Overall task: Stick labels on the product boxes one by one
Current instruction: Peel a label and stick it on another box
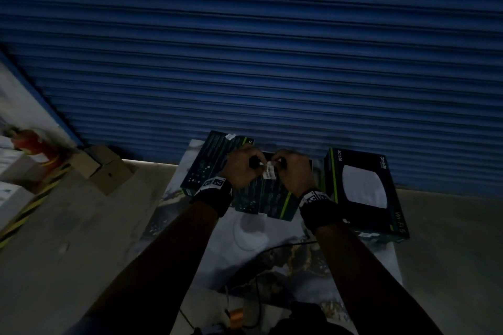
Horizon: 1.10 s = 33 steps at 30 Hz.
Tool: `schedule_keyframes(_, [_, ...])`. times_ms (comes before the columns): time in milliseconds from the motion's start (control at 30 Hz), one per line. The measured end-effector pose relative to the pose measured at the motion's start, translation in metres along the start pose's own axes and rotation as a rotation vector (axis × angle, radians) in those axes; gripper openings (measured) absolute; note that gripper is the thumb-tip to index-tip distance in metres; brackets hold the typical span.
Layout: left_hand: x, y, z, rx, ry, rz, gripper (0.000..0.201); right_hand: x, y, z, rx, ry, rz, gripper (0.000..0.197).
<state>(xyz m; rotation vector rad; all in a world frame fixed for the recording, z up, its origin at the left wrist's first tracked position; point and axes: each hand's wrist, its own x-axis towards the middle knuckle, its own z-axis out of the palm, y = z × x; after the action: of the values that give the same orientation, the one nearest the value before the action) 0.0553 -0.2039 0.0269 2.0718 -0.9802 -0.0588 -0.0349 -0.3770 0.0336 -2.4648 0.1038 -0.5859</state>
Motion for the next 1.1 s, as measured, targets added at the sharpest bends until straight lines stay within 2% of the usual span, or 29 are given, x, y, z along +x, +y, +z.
schedule_keyframes(267, [0.003,-0.002,0.002,0.026,0.017,0.034,0.014,0.005,0.0,-0.002,-0.056,-0.036,0.047,0.013])
schedule_keyframes(467, [0.003,-0.002,0.003,0.011,0.026,-0.01,0.013,0.01,-0.004,0.001,-0.1,-0.077,0.024,0.015])
schedule_keyframes(667, [-0.001,0.003,0.001,-0.015,0.043,0.024,0.017,0.013,-0.007,0.005,-0.304,-0.19,0.006,0.01])
schedule_keyframes(767, [-0.002,0.003,0.0,-0.013,0.012,0.024,0.02,0.01,-0.008,0.009,-0.424,-0.243,0.009,0.02])
schedule_keyframes(933, [-0.003,0.001,0.003,-0.014,-0.006,-0.022,0.027,0.009,-0.006,0.01,-0.452,-0.283,-0.004,0.041])
schedule_keyframes(1100, [-0.002,-0.001,0.003,-0.012,-0.004,-0.018,0.02,0.006,0.003,0.01,-0.371,-0.274,-0.049,0.035])
